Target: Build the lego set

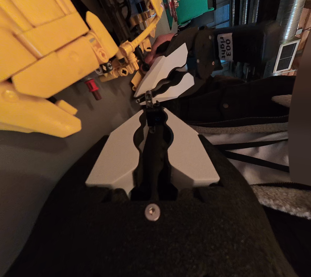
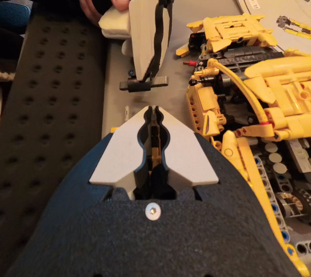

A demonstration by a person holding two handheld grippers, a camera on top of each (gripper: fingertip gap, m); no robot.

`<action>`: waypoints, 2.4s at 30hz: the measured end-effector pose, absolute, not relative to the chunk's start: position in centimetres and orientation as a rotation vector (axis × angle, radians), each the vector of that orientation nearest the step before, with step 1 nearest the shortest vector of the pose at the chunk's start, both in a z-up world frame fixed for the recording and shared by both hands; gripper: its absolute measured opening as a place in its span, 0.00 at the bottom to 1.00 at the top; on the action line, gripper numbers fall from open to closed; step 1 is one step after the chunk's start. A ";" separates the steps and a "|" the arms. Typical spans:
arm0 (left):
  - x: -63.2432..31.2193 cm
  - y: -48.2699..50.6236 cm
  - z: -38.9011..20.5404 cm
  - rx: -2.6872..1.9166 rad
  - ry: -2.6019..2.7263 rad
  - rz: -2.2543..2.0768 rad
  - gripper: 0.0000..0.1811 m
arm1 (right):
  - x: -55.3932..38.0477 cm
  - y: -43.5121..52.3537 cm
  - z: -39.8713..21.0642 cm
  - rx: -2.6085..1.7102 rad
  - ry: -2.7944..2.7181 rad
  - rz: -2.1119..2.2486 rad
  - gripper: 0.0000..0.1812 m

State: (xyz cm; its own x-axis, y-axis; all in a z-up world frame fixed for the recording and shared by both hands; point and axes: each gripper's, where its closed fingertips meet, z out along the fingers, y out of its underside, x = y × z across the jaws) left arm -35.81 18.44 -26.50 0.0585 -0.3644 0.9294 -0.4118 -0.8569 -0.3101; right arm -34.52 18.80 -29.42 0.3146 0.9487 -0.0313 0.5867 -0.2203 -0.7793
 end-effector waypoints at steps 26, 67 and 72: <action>-37.4 17.3 -28.5 2.504 -1.080 1.579 0.17 | -28.8 16.5 -29.2 -2.385 -0.638 1.267 0.00; -31.2 17.0 -22.5 2.292 -3.152 0.873 0.02 | -31.3 17.4 -22.1 -1.918 -0.365 1.747 0.04; -31.8 17.1 -22.3 2.470 -2.880 1.140 0.05 | -31.0 17.5 -22.5 -1.958 -0.415 1.644 0.04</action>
